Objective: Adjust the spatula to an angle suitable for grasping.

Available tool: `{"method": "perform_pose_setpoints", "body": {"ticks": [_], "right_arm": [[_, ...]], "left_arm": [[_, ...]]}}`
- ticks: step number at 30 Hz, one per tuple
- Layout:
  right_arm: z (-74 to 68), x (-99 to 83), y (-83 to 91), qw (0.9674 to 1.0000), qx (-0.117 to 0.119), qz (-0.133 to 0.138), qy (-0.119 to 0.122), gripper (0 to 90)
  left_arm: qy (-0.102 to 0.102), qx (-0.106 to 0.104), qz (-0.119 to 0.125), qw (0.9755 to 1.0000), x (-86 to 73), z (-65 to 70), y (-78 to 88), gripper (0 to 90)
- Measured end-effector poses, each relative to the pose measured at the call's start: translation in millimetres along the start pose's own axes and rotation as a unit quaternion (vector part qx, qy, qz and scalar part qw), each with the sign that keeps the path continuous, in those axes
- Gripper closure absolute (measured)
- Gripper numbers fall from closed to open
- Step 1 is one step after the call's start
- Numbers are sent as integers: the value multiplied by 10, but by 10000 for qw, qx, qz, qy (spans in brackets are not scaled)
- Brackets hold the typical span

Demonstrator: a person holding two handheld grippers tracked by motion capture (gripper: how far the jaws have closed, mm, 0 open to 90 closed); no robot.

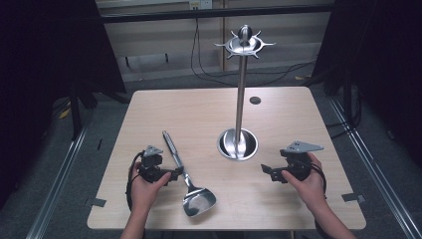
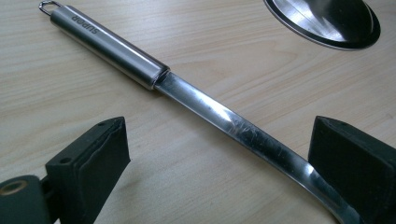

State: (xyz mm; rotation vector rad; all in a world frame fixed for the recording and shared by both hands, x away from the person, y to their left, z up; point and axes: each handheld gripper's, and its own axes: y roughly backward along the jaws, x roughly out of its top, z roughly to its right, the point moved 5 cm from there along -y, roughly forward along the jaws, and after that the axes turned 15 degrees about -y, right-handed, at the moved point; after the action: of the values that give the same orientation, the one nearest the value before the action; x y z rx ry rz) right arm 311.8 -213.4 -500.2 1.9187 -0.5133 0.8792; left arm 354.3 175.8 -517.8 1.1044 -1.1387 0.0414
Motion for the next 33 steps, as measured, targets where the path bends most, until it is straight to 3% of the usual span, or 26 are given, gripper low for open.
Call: {"method": "perform_pose_setpoints", "body": {"ticks": [9,10,12,13,17,19,20,25,27,33], "right_arm": [[15,14,3,10000,-22,13,72,60],[25,13,14,9999,-36,2,124,61],[34,12,27,9999,-55,3,139,61],[52,10,53,9999,-85,22,129,62],[88,4,100,9998,-113,70,116,60],[106,-10,128,9999,-112,87,75,55],[122,-29,152,9999,-127,72,80,55],[159,-61,199,9998,-185,63,76,55],[173,-74,223,9997,-217,63,39,55],[186,-97,262,9998,-203,61,47,54]], "left_arm": [[17,-8,16,10000,14,-22,-32,76],[-56,-21,26,10000,15,-27,-22,236],[-60,163,25,9998,29,-43,-18,255],[-79,268,-6,9996,35,-55,-20,372],[-76,387,-33,9992,48,-71,-37,531],[-110,440,-36,9990,55,-81,-55,559],[-135,444,-169,9988,51,-74,-80,671],[-159,415,-311,9985,61,-36,-135,829],[-79,405,-405,9983,68,-16,-172,878],[58,273,-584,9979,54,0,-241,900]]}}
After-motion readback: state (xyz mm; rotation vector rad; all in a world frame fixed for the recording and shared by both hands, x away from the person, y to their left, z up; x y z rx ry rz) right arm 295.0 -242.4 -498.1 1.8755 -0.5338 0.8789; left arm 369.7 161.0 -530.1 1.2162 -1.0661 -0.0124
